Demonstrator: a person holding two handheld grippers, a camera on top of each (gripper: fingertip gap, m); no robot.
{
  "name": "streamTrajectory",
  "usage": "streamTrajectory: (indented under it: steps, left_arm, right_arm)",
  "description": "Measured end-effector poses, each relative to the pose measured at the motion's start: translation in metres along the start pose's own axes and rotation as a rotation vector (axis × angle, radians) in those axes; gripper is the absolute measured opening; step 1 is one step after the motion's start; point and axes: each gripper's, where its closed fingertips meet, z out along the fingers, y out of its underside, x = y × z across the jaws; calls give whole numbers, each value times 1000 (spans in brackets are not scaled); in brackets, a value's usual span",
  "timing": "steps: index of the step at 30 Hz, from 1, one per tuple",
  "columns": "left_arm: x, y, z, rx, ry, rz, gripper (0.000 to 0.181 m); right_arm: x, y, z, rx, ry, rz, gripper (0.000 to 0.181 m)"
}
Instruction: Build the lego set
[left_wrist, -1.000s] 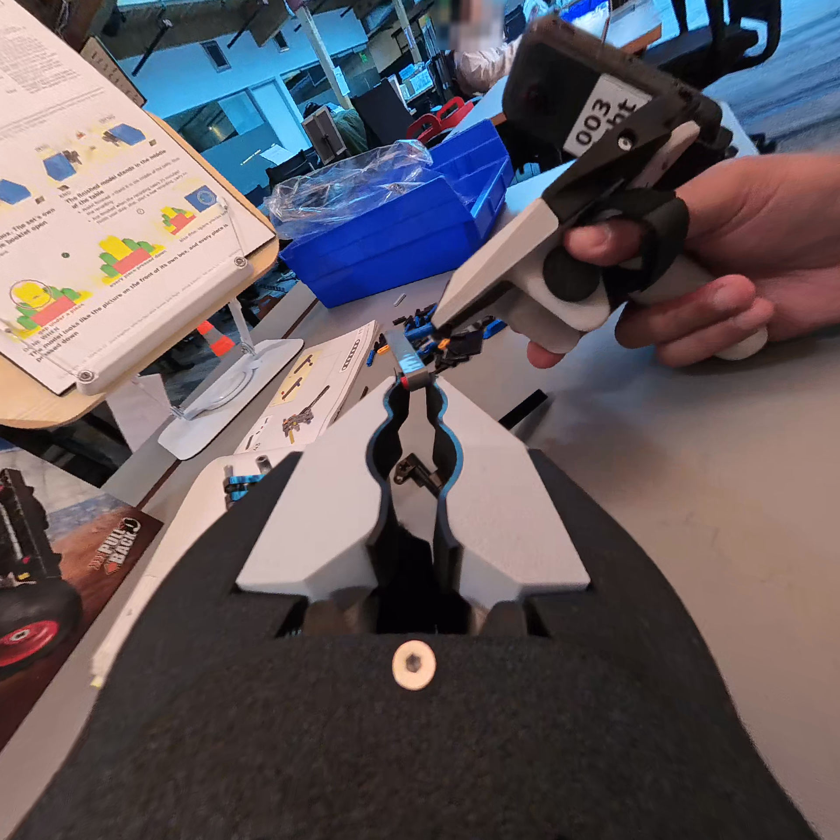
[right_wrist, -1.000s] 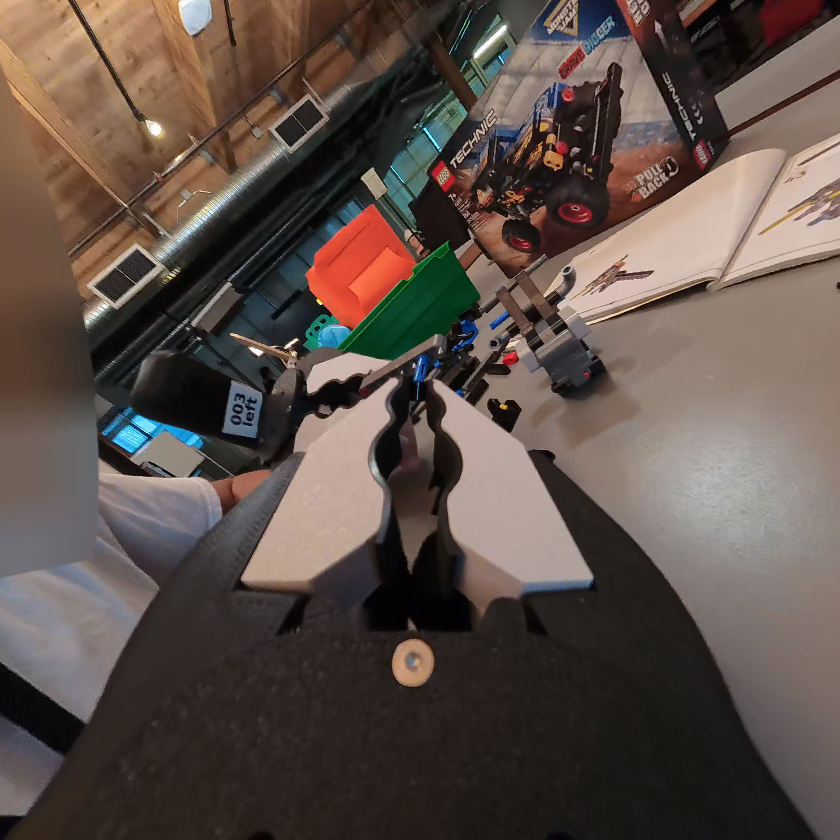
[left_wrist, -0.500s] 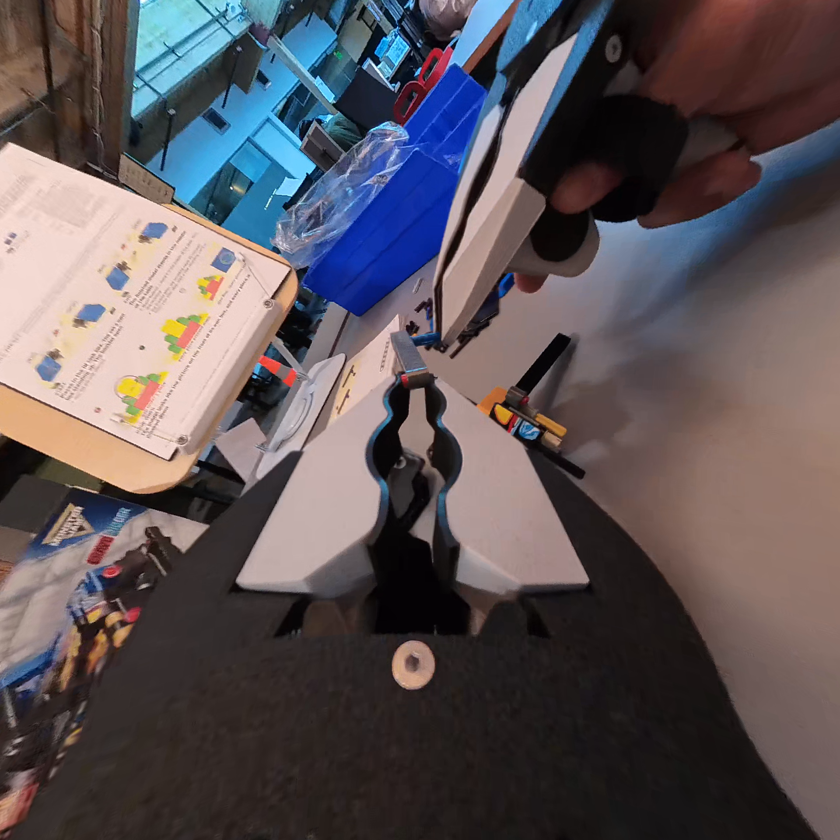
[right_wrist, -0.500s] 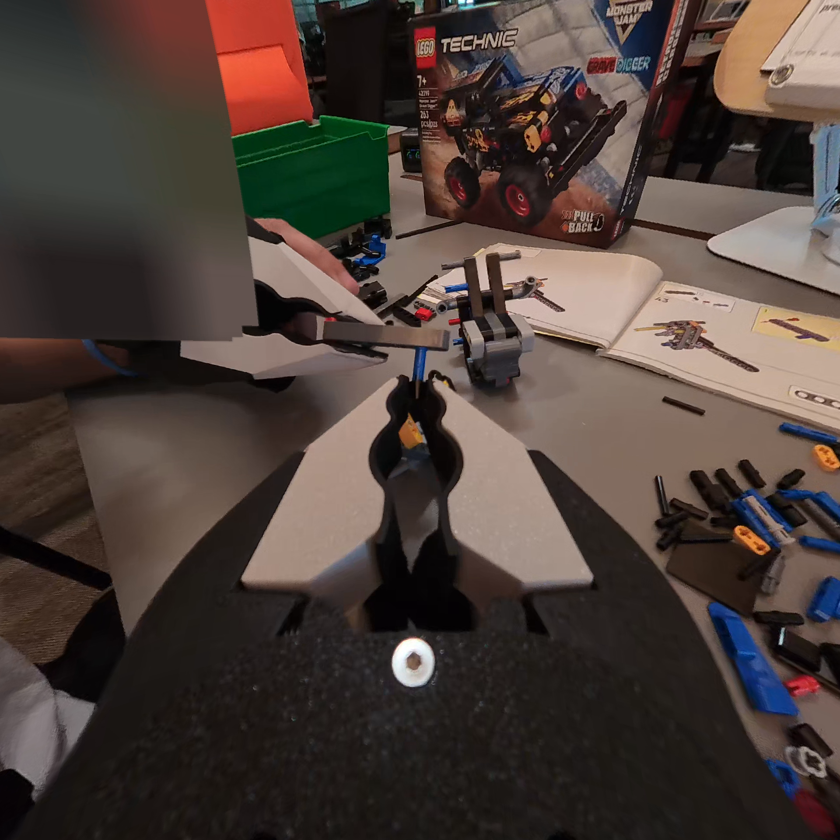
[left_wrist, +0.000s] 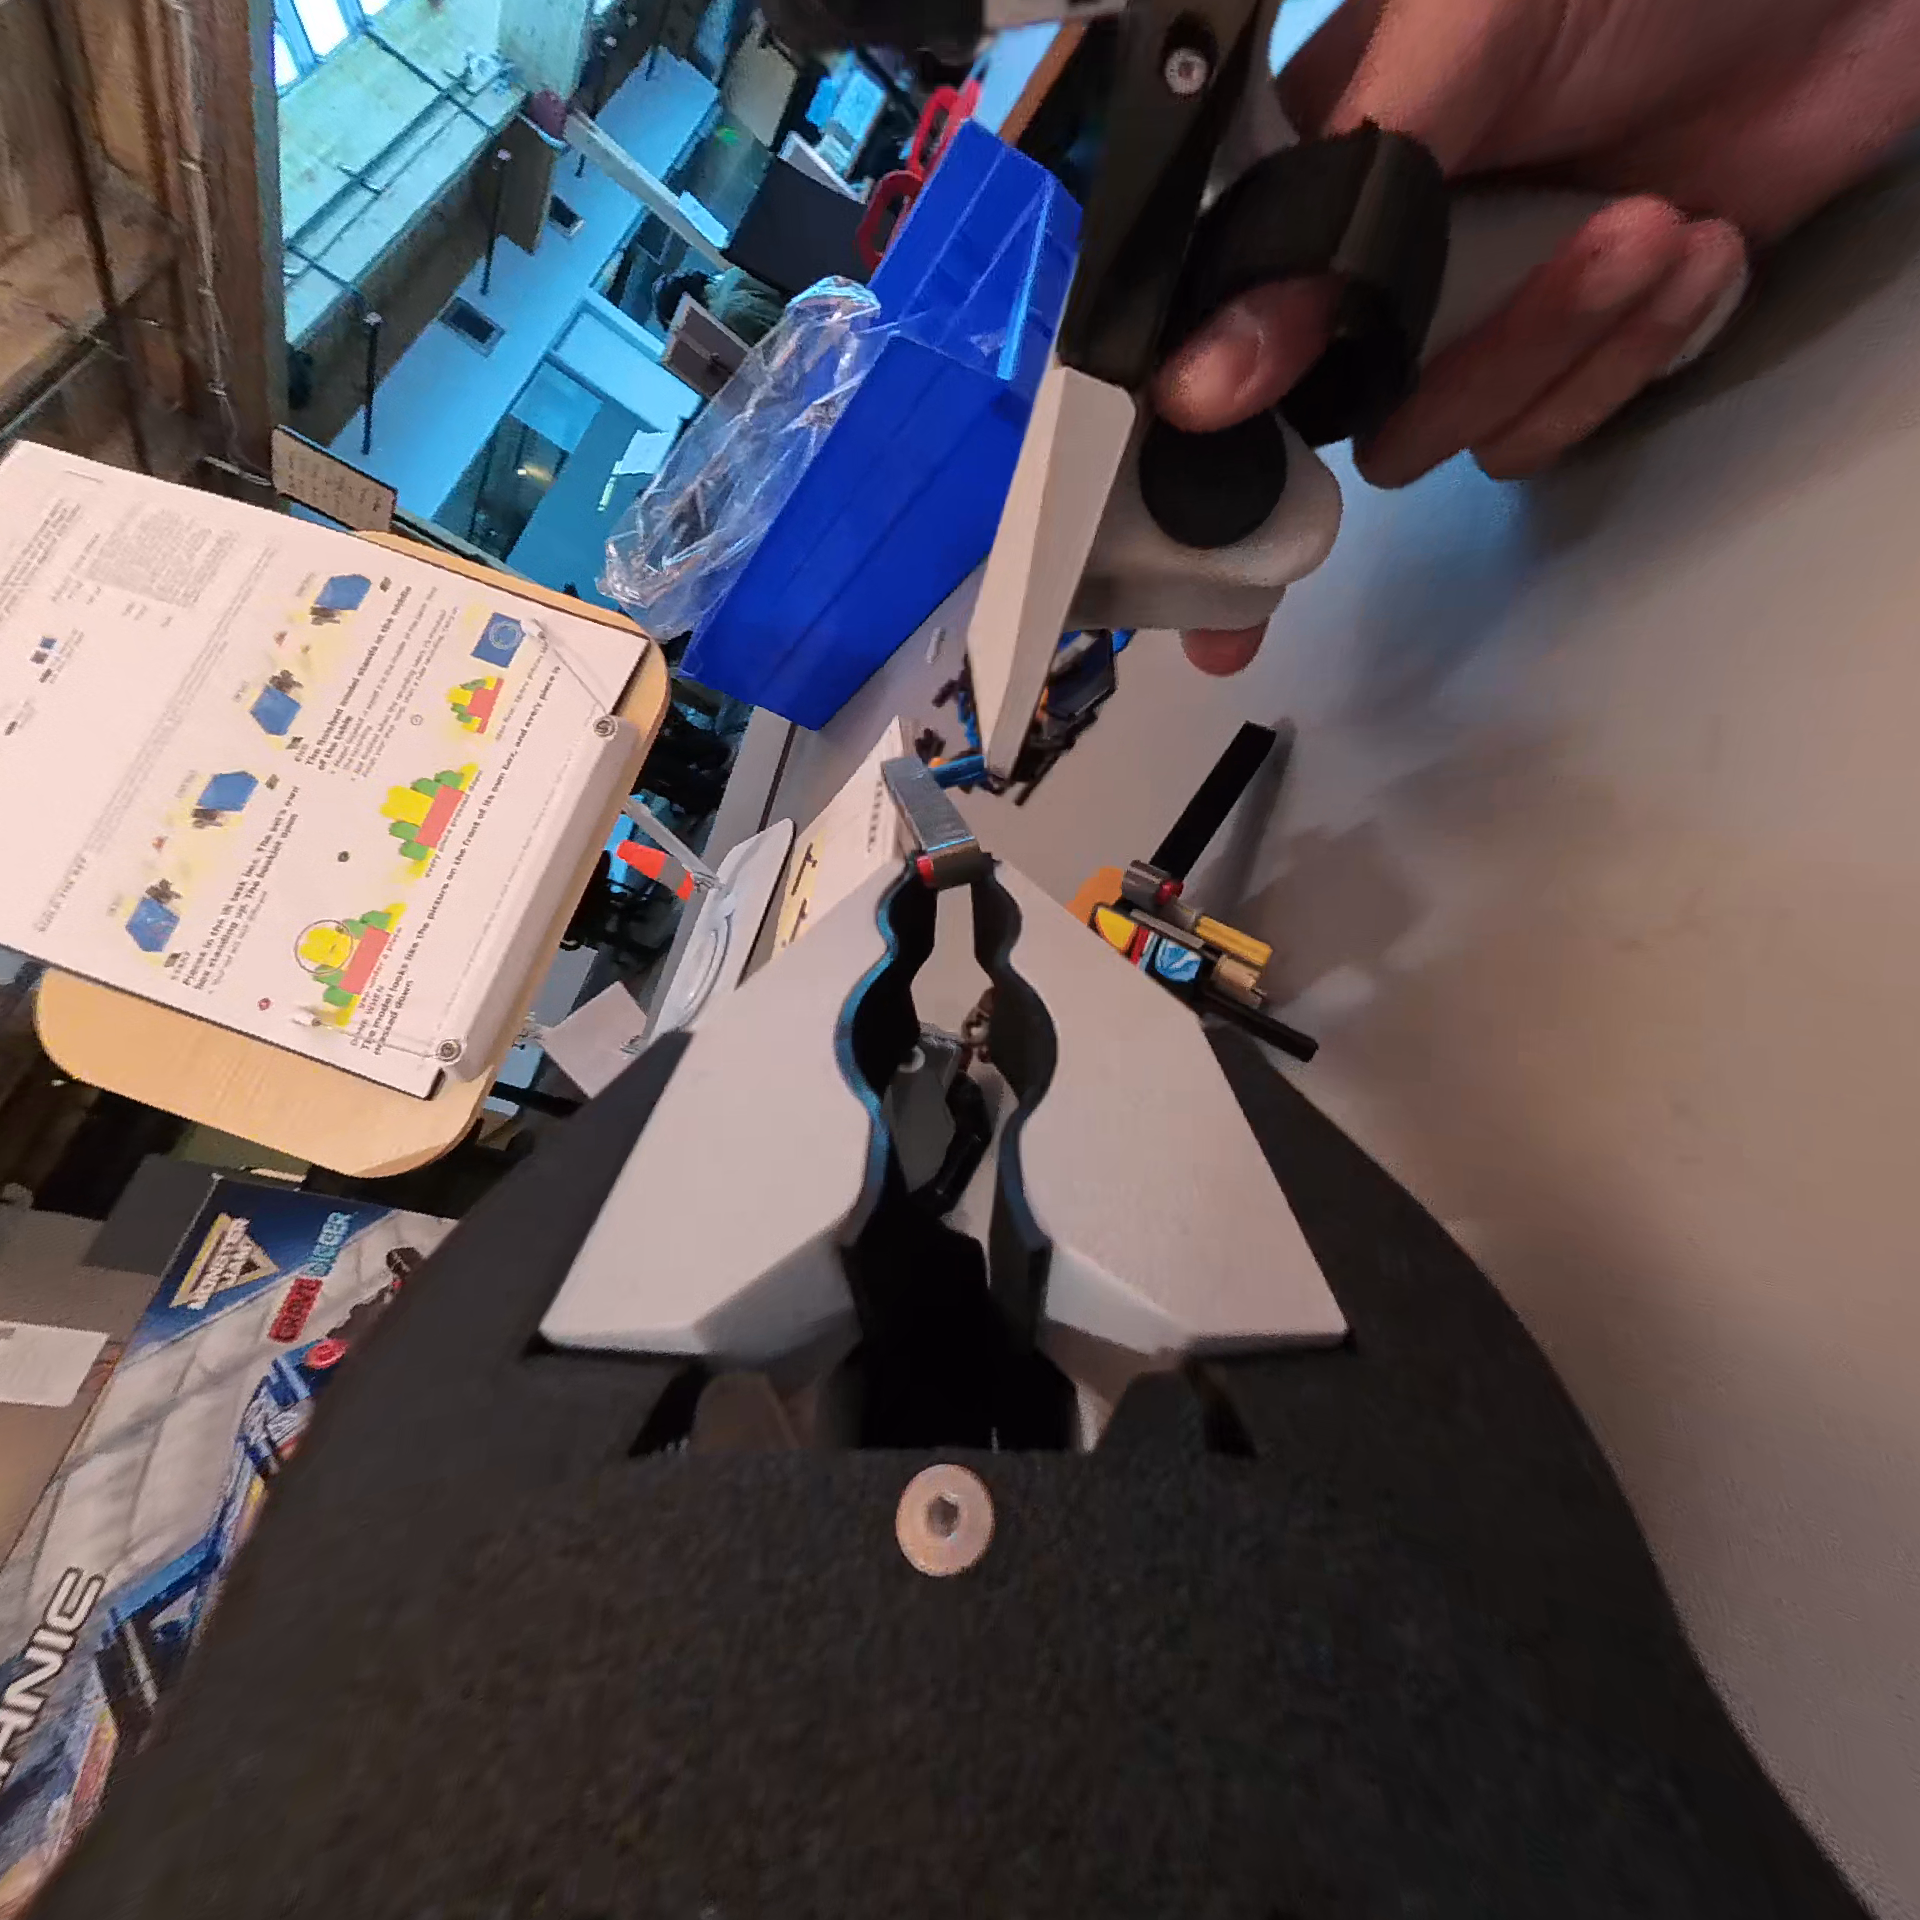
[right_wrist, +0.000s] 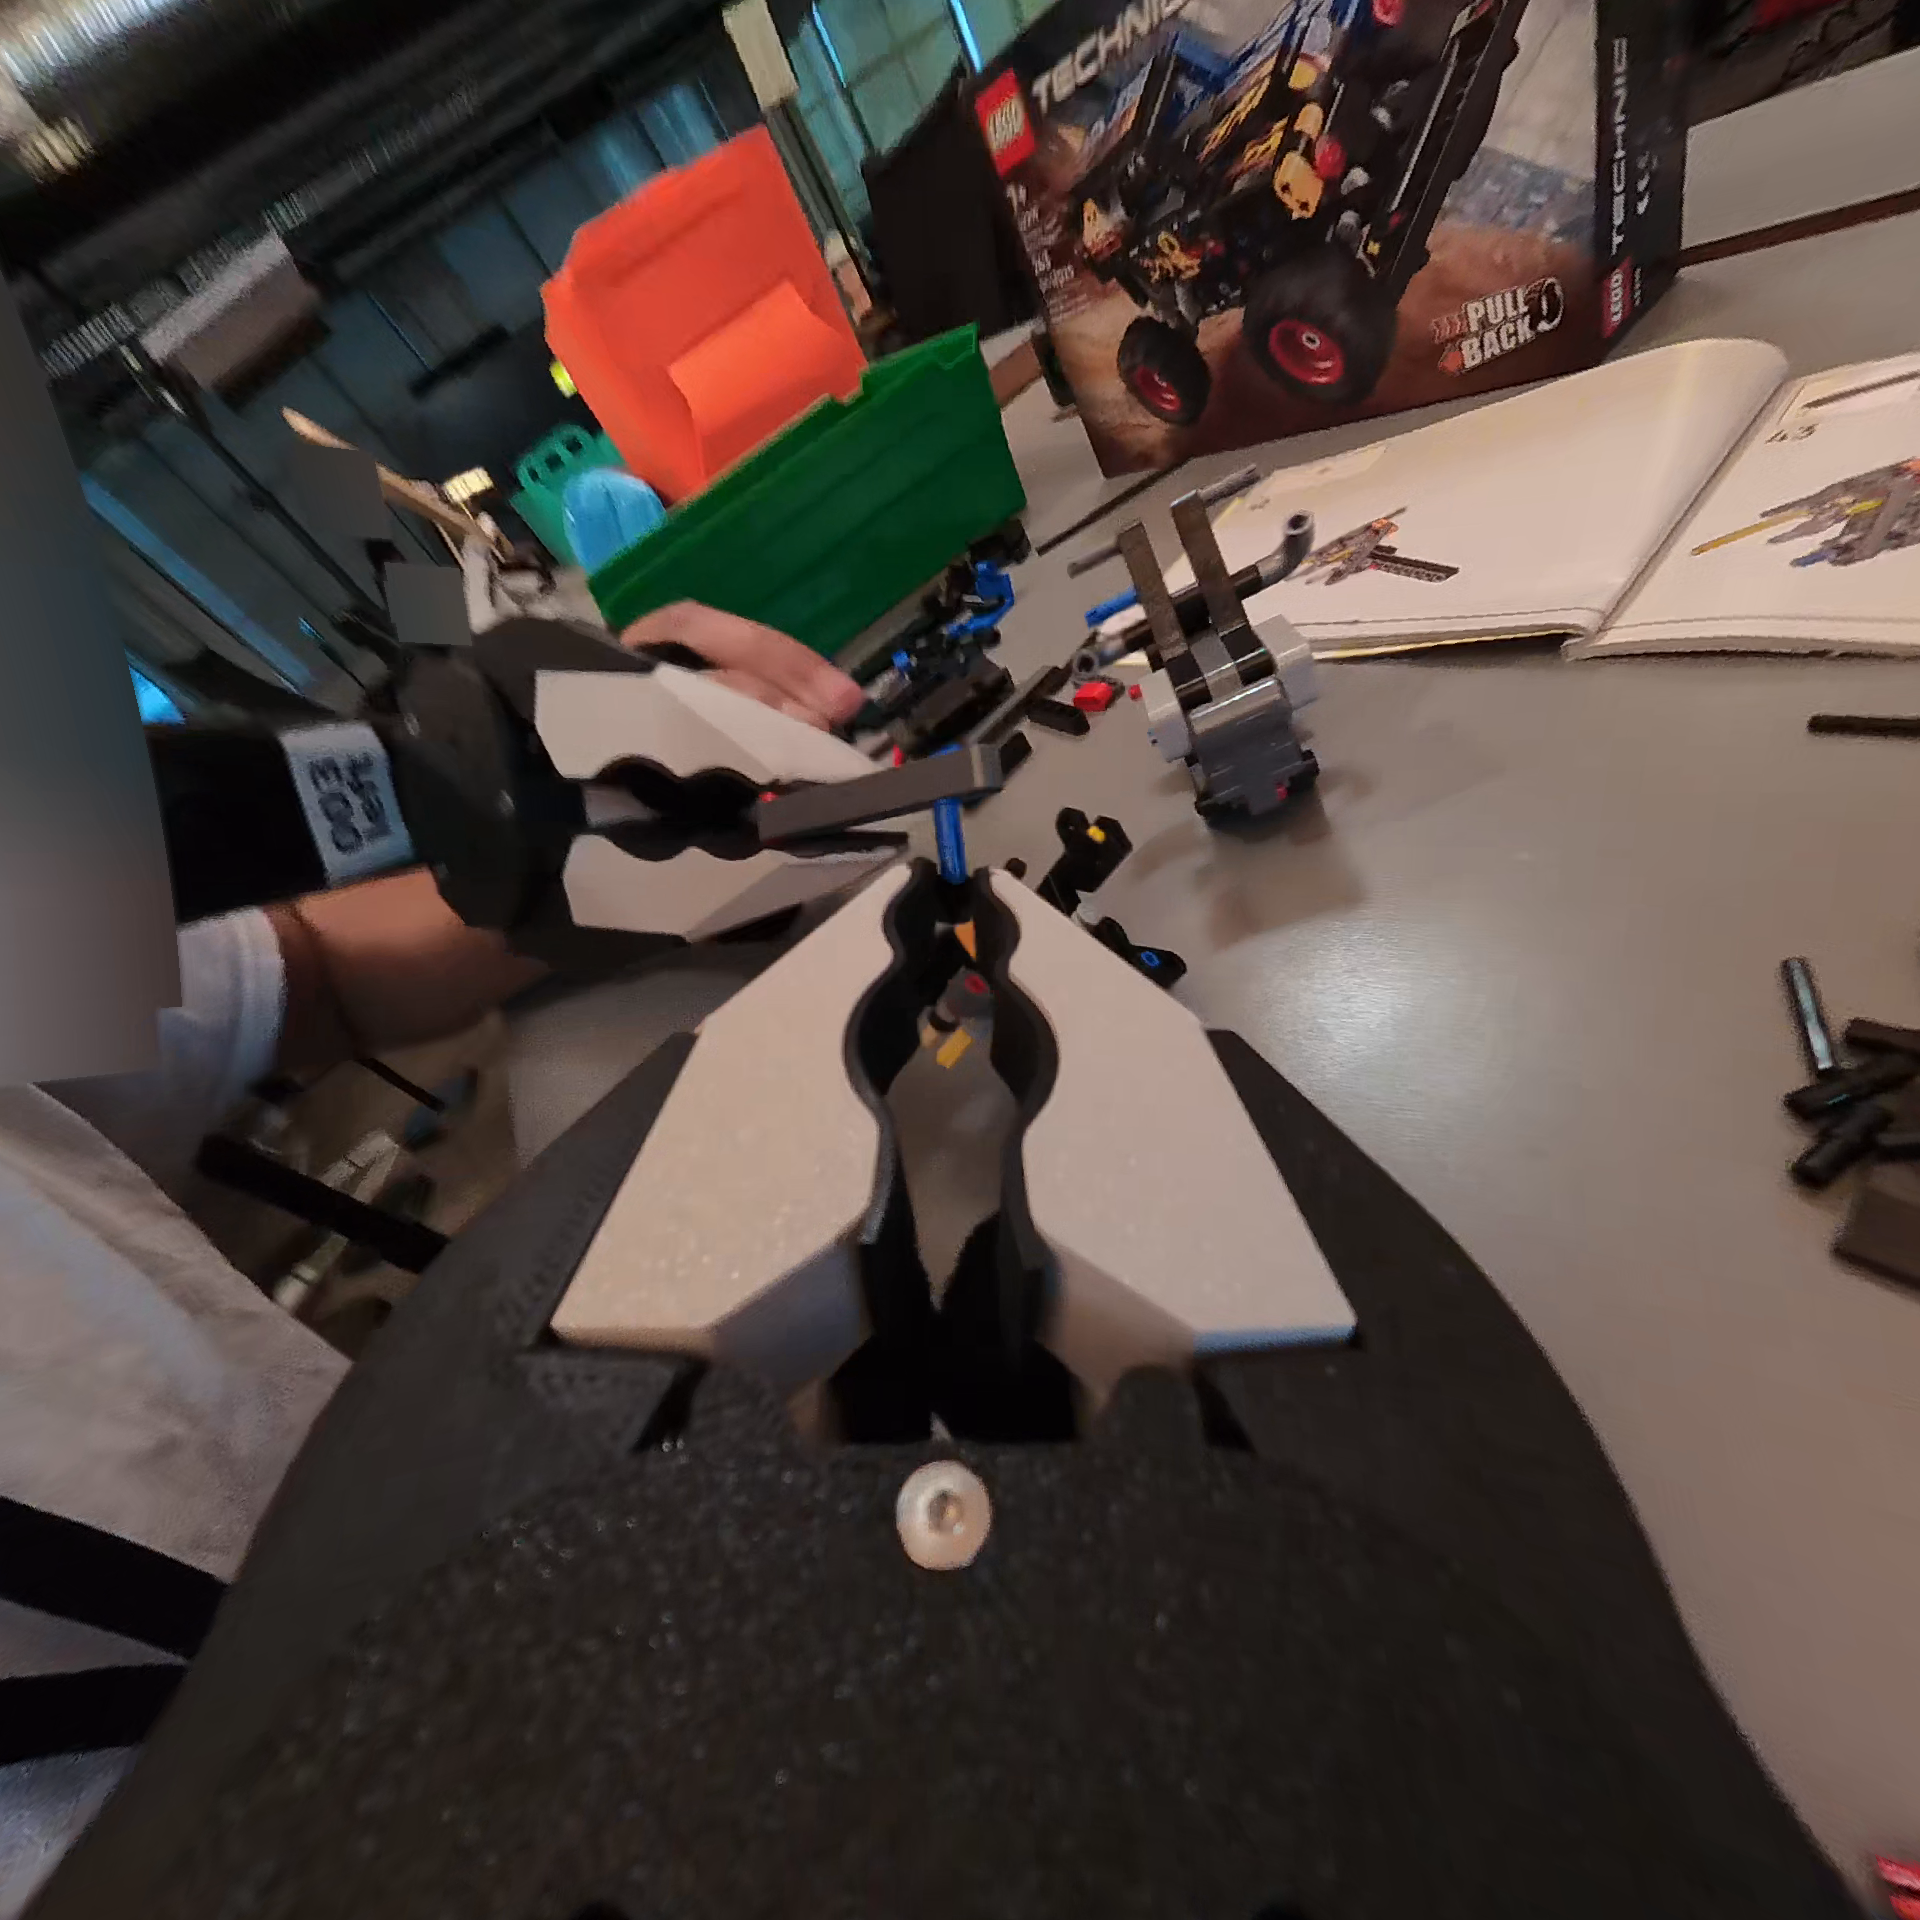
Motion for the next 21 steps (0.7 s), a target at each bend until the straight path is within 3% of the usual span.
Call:
streamTrajectory:
  steps: [6, 13, 21]
  left_arm:
    - [8, 5, 0, -25, 15, 116, 5]
    - [1, -2, -3, 7, 6, 33, 5]
    - [-1, -7, 0, 49, 28, -131, 6]
  right_arm:
    - [6, 16, 1, -179, 161, -336, 5]
    - [0, 22, -17, -216, 138, -301, 6]
    - [16, 72, -48, -469, 186, -440, 6]
